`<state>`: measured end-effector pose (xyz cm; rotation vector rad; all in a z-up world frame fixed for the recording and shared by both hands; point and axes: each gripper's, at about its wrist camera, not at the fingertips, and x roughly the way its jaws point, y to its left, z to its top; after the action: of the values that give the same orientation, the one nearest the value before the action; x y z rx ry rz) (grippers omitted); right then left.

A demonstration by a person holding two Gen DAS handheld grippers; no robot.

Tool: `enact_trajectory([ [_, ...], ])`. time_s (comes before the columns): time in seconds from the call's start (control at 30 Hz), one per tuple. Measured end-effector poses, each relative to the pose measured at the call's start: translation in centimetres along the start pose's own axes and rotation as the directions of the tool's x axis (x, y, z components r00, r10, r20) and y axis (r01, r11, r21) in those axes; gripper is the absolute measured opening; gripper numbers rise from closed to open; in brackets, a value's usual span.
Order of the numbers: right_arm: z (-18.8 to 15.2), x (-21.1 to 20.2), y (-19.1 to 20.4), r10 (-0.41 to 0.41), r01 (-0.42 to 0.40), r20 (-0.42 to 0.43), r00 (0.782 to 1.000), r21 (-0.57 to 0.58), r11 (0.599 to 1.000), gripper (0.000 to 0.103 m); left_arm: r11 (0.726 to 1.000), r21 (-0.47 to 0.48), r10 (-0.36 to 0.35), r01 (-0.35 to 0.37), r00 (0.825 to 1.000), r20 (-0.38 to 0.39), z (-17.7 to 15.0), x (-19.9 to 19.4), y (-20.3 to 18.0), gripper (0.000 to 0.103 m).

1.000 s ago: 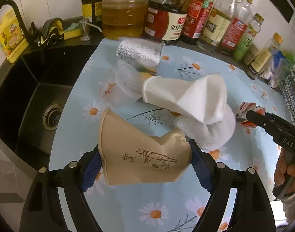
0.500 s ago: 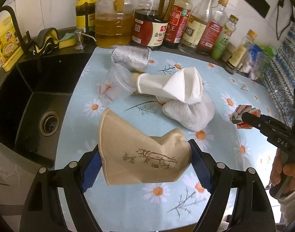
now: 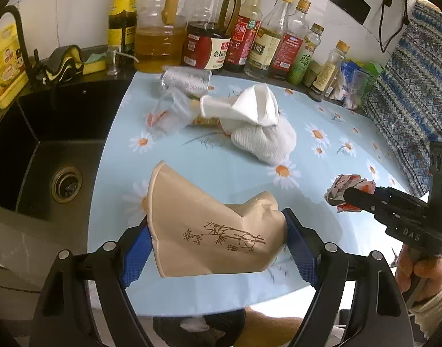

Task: Collect trash
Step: 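Carry the tan sleeve and red-white wrapper down over the black bin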

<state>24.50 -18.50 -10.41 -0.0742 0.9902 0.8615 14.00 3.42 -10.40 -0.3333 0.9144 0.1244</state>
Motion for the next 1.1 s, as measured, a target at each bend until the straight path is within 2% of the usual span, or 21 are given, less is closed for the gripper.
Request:
enact_trajectory([
  [0.33,-3.7,0.0,5.7,0.009,-0.009,-0.02,1.0,0.016,1.0,0.037,0.999,-0.001,-0.046,0.046,0.999,-0.015,-4.2,-2.3,2.2,0.081],
  [0.57,-7.0,0.3,8.6,0.021,-0.019,-0.05,0.998,0.04,0.999,0.037,0.992,0.011,-0.122,0.123,0.99,-0.074,-7.9,-3.4,2.5,0.081],
  [1.1,-13.3,0.8,11.5,0.017,-0.004,-0.118,0.993,0.103,0.995,0.037,0.982,0.003,-0.183,0.187,0.966,-0.18,-14.7,-2.9,3.2,0.081],
])
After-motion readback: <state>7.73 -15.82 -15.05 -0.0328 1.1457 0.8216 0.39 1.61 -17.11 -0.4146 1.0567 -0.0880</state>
